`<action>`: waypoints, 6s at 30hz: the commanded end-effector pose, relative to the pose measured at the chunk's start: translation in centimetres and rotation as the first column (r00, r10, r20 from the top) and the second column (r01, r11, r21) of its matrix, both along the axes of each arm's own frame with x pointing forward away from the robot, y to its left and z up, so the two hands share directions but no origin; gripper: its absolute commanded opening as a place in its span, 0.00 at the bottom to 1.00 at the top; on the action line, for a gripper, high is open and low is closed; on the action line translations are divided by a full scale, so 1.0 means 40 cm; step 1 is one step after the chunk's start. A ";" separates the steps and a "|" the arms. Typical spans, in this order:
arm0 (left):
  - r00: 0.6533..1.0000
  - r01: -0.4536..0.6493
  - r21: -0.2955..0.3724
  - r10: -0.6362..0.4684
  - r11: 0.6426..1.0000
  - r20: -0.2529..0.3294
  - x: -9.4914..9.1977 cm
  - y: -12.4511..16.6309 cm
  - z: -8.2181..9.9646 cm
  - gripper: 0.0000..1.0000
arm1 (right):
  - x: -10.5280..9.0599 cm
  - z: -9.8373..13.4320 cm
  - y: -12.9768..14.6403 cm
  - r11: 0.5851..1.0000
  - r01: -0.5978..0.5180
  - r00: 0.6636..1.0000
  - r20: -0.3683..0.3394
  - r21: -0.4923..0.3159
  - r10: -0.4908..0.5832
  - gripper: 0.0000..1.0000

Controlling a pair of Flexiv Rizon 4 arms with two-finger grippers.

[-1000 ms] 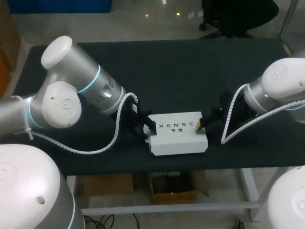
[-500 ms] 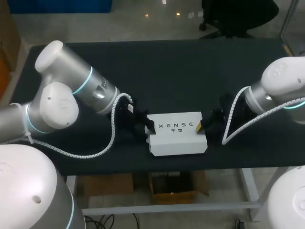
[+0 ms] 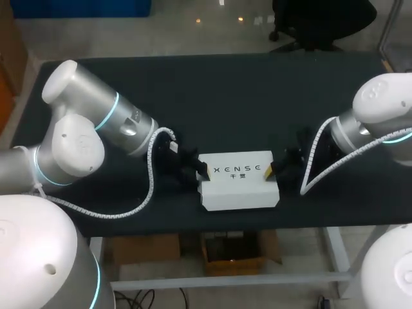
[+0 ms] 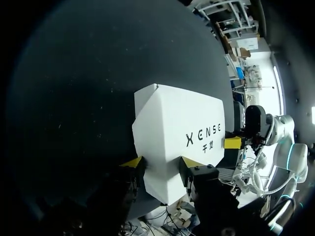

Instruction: Assemble the packaging by folding the flat box into shape, placing the metal phone stand inside, and closing the box properly

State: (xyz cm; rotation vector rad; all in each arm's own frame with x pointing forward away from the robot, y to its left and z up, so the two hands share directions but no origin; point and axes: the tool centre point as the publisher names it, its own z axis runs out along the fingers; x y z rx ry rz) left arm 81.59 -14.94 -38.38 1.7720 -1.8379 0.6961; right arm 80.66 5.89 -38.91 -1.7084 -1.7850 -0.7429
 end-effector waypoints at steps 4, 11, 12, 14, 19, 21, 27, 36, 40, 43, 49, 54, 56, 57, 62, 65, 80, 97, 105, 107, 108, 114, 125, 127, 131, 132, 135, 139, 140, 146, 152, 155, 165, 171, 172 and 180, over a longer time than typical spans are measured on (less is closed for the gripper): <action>1.000 -0.007 0.007 0.007 1.000 0.007 -0.009 -0.017 0.006 0.47 | -0.001 0.007 0.018 1.000 0.003 1.000 -0.023 0.005 -0.002 0.49; 1.000 -0.009 0.005 0.009 1.000 0.004 -0.011 -0.015 0.007 0.47 | 0.002 -0.009 0.010 1.000 0.009 0.999 -0.039 0.001 -0.009 0.47; 1.000 -0.008 0.005 0.008 1.000 0.003 -0.011 -0.014 0.006 0.47 | 0.003 -0.013 0.008 1.000 0.011 0.999 -0.043 0.002 -0.011 0.47; 1.000 -0.008 0.006 0.008 1.000 0.002 -0.011 -0.013 0.004 0.48 | 0.005 -0.018 0.005 1.000 0.013 0.999 -0.046 0.002 -0.013 0.47; 1.000 -0.006 0.005 0.006 1.000 -0.002 -0.010 -0.013 0.002 0.49 | 0.006 -0.022 0.002 1.000 0.018 0.999 -0.051 0.004 -0.017 0.33; 1.000 -0.005 0.005 0.005 1.000 -0.004 -0.010 -0.012 0.001 0.49 | 0.006 -0.022 0.003 1.000 0.017 0.999 -0.051 0.005 -0.016 0.35; 1.000 -0.002 0.008 0.002 1.000 -0.009 -0.009 -0.018 0.007 0.50 | 0.005 -0.017 0.005 1.000 0.012 0.999 -0.052 0.007 -0.011 0.37; 1.000 -0.010 0.028 0.011 1.000 -0.009 -0.015 -0.025 0.032 0.49 | 0.002 0.007 0.001 1.000 0.009 0.999 -0.054 0.002 -0.009 0.37; 1.000 -0.013 0.032 0.013 0.999 -0.013 -0.015 -0.027 0.037 0.49 | 0.003 0.009 0.000 1.000 0.003 0.998 -0.064 0.002 -0.003 0.36; 1.000 -0.014 0.034 0.015 0.999 -0.018 -0.015 -0.027 0.042 0.49 | 0.005 0.012 -0.003 1.000 0.000 0.997 -0.073 0.003 0.001 0.36; 0.999 -0.017 0.041 0.018 0.999 -0.034 -0.012 -0.028 0.044 0.49 | 0.009 0.015 -0.002 1.000 -0.007 0.996 -0.090 0.001 0.007 0.36; 0.999 -0.015 0.040 0.017 0.999 -0.052 -0.009 -0.027 0.046 0.50 | 0.014 0.016 -0.001 1.000 -0.013 0.994 -0.104 -0.001 0.012 0.35; 0.998 -0.015 0.041 0.017 0.999 -0.056 -0.008 -0.027 0.047 0.49 | 0.015 0.019 0.000 1.000 -0.016 0.993 -0.113 -0.005 0.015 0.35; 0.998 -0.015 0.040 0.017 0.999 -0.057 -0.008 -0.027 0.048 0.49 | 0.016 0.020 0.001 1.000 -0.017 0.993 -0.114 -0.006 0.016 0.35; 0.998 -0.017 0.040 0.019 0.999 -0.065 -0.007 -0.025 0.049 0.49 | 0.017 0.027 0.006 1.000 -0.021 0.992 -0.127 -0.013 0.019 0.35; 0.997 -0.018 0.039 0.021 0.999 -0.070 -0.007 -0.024 0.050 0.49 | 0.018 0.030 0.008 1.000 -0.022 0.990 -0.140 -0.017 0.019 0.35; 0.994 -0.025 0.056 0.031 0.998 -0.102 -0.002 -0.027 0.067 0.50 | 0.024 0.046 0.012 0.999 -0.021 0.981 -0.194 -0.034 0.014 0.35; 0.986 -0.029 0.055 0.037 0.998 -0.165 0.010 -0.031 0.079 0.49 | 0.027 0.063 0.014 0.999 -0.016 0.975 -0.220 -0.042 0.006 0.34; 0.981 -0.034 0.049 0.042 0.998 -0.190 0.014 -0.029 0.083 0.47 | 0.030 0.066 0.015 0.999 -0.011 0.974 -0.227 -0.044 0.001 0.34; 0.978 -0.036 0.047 0.045 0.998 -0.203 0.015 -0.028 0.084 0.45 | 0.030 0.066 0.016 0.999 -0.011 0.973 -0.229 -0.045 0.000 0.33; 0.977 -0.036 0.047 0.045 0.998 -0.206 0.016 -0.028 0.084 0.44 | 0.031 0.067 0.016 0.999 -0.010 0.973 -0.230 -0.046 0.000 0.33; 0.968 -0.039 0.055 0.051 0.998 -0.244 0.021 -0.027 0.088 0.43 | 0.034 0.068 0.017 0.999 -0.007 0.971 -0.237 -0.050 -0.005 0.33; 0.950 -0.037 0.065 0.055 0.997 -0.308 0.034 -0.030 0.101 0.43 | 0.040 0.080 0.021 0.998 -0.005 0.969 -0.249 -0.059 -0.010 0.33; 0.947 -0.037 0.067 0.056 0.997 -0.317 0.036 -0.029 0.104 0.43 | 0.041 0.085 0.022 0.998 -0.004 0.968 -0.250 -0.061 -0.011 0.33; 0.940 -0.034 0.067 0.054 0.997 -0.336 0.036 -0.030 0.105 0.44 | 0.044 0.087 0.024 0.998 -0.005 0.967 -0.256 -0.064 -0.012 0.33; 0.937 -0.035 0.067 0.056 0.997 -0.346 0.037 -0.030 0.105 0.44 | 0.044 0.087 0.025 0.998 -0.005 0.966 -0.257 -0.065 -0.012 0.33; 0.932 -0.032 0.067 0.054 0.997 -0.358 0.045 -0.027 0.108 0.44 | 0.047 0.091 0.026 0.998 -0.005 0.965 -0.262 -0.067 -0.013 0.33; 0.928 -0.027 0.062 0.048 0.998 -0.371 0.044 -0.027 0.108 0.44 | 0.053 0.095 0.028 0.998 -0.006 0.962 -0.272 -0.069 -0.013 0.33; 0.926 -0.028 0.061 0.049 0.998 -0.375 0.044 -0.026 0.108 0.44 | 0.055 0.096 0.028 0.998 -0.007 0.961 -0.275 -0.069 -0.012 0.33; 0.914 -0.029 0.060 0.051 0.998 -0.402 0.048 -0.023 0.109 0.44 | 0.063 0.096 0.027 0.998 -0.008 0.956 -0.292 -0.068 -0.012 0.32; 0.906 -0.026 0.060 0.049 0.998 -0.420 0.048 -0.026 0.112 0.44 | 0.066 0.097 0.028 0.998 -0.012 0.952 -0.306 -0.068 -0.010 0.33; 0.902 -0.026 0.061 0.049 0.998 -0.429 0.048 -0.027 0.115 0.44 | 0.067 0.100 0.028 0.998 -0.011 0.950 -0.312 -0.068 -0.011 0.33; 0.882 -0.022 0.065 0.050 0.998 -0.469 0.044 -0.029 0.120 0.44 | 0.063 0.105 0.033 0.998 -0.014 0.944 -0.331 -0.066 -0.009 0.32; 0.872 -0.018 0.067 0.049 0.998 -0.487 0.044 -0.029 0.122 0.44 | 0.059 0.109 0.041 0.997 -0.017 0.938 -0.347 -0.069 -0.008 0.32; 0.870 -0.018 0.066 0.048 0.998 -0.490 0.043 -0.029 0.122 0.43 | 0.058 0.110 0.042 0.997 -0.018 0.937 -0.348 -0.070 -0.008 0.33; 0.850 -0.007 0.060 0.038 0.998 -0.525 0.043 -0.027 0.123 0.43 | 0.051 0.116 0.049 0.997 -0.020 0.932 -0.362 -0.074 -0.008 0.32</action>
